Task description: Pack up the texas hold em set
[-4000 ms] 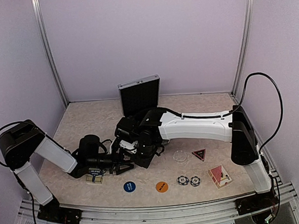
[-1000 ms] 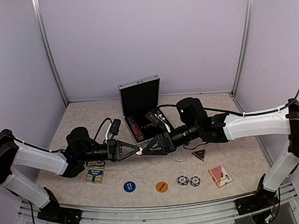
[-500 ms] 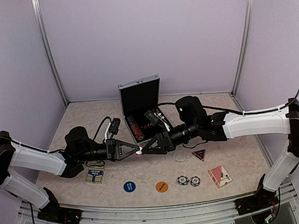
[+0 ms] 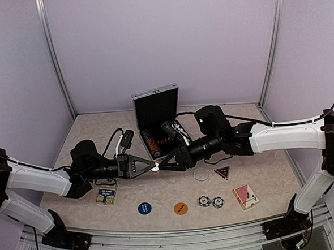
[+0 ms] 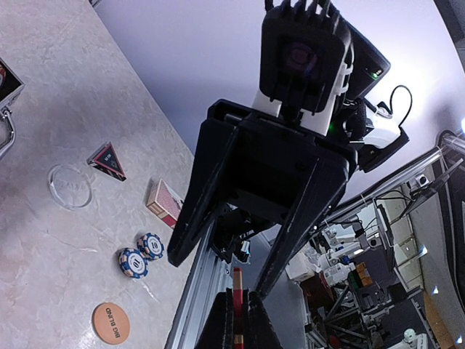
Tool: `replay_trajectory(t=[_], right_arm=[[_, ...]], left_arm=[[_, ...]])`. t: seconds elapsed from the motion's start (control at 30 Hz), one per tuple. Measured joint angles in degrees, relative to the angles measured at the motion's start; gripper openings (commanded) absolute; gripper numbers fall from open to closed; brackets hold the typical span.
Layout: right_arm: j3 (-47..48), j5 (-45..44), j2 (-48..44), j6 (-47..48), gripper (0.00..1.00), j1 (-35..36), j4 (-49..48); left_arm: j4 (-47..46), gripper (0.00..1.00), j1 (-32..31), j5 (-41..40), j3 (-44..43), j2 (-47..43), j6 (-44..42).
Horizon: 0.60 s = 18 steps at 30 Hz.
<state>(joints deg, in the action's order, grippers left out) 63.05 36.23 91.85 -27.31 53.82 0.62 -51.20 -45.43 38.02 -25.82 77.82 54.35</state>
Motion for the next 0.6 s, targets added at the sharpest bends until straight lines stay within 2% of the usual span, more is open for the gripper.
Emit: replay_trajectory(t=[0.07, 0.17, 0.4, 0.53, 0.6], right_arm=[[0.0, 1.42, 0.0, -0.2, 0.4, 0.0, -0.9], [0.0, 3.72, 0.0, -0.94, 0.31, 0.0, -2.75], [-0.02, 7.37, 0.57, -2.43, 0.21, -0.07, -5.68], [-0.02, 8.39, 1.66, -2.4, 0.0, -0.07, -6.12], [-0.02, 8.87, 1.75, -2.93, 0.0, -0.28, -5.81]], left_arm=[[-0.04, 0.0, 0.0, 0.0, -0.02, 0.07, 0.0], [-0.24, 0.0, -0.04, 0.0, -0.07, 0.35, 0.02], [-1.38, 0.0, -0.37, 0.44, -0.42, 0.81, 0.07], [-1.55, 0.0, -0.42, 0.61, -0.59, 0.94, 0.04], [-1.66, 0.0, -0.39, 1.14, -0.59, 0.94, -0.37]])
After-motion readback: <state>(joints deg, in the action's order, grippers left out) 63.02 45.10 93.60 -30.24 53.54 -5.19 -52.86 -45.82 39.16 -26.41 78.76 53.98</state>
